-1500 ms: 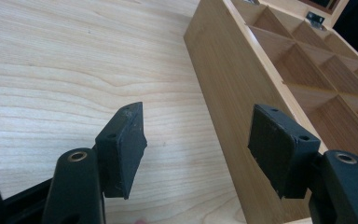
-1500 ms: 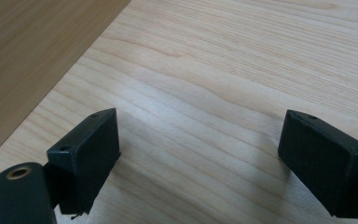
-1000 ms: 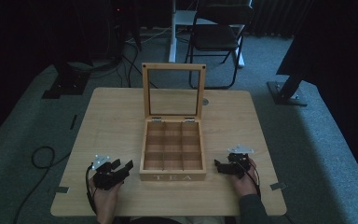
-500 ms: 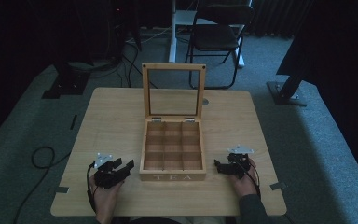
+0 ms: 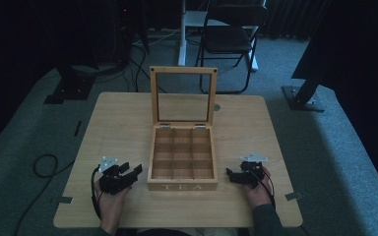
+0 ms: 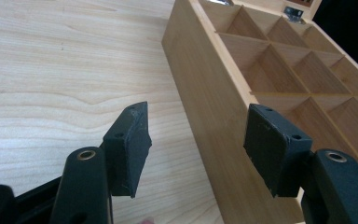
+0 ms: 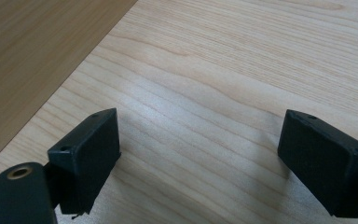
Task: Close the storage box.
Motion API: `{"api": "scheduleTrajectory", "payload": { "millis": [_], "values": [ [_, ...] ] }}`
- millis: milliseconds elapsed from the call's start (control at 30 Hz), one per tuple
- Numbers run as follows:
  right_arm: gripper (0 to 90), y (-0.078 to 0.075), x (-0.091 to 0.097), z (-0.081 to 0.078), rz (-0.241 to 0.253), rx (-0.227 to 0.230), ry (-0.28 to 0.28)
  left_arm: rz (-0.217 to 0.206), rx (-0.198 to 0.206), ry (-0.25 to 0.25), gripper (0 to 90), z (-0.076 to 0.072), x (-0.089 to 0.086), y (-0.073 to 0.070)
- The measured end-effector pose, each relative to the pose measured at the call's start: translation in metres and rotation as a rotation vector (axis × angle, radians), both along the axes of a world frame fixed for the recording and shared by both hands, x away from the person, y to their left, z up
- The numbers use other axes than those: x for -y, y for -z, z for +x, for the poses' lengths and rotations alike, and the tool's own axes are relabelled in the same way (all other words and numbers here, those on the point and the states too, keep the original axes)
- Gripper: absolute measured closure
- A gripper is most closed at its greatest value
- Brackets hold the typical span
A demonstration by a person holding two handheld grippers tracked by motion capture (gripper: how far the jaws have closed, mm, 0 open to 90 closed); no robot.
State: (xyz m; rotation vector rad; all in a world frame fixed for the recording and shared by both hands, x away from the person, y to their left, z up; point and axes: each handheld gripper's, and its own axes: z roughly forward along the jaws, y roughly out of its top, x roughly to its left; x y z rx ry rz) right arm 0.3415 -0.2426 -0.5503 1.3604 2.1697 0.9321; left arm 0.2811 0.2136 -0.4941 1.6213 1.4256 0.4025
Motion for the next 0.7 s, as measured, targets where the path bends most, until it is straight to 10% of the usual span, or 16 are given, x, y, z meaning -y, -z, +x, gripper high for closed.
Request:
{"api": "scheduleTrajectory", "payload": {
  "millis": [700],
  "values": [
    [13.5, 0.0, 0.0, 0.0, 0.002, 0.002, -0.028, 0.0, 0.056, 0.01, 40.1, 0.018, 0.004, -0.026]
  ]
}}
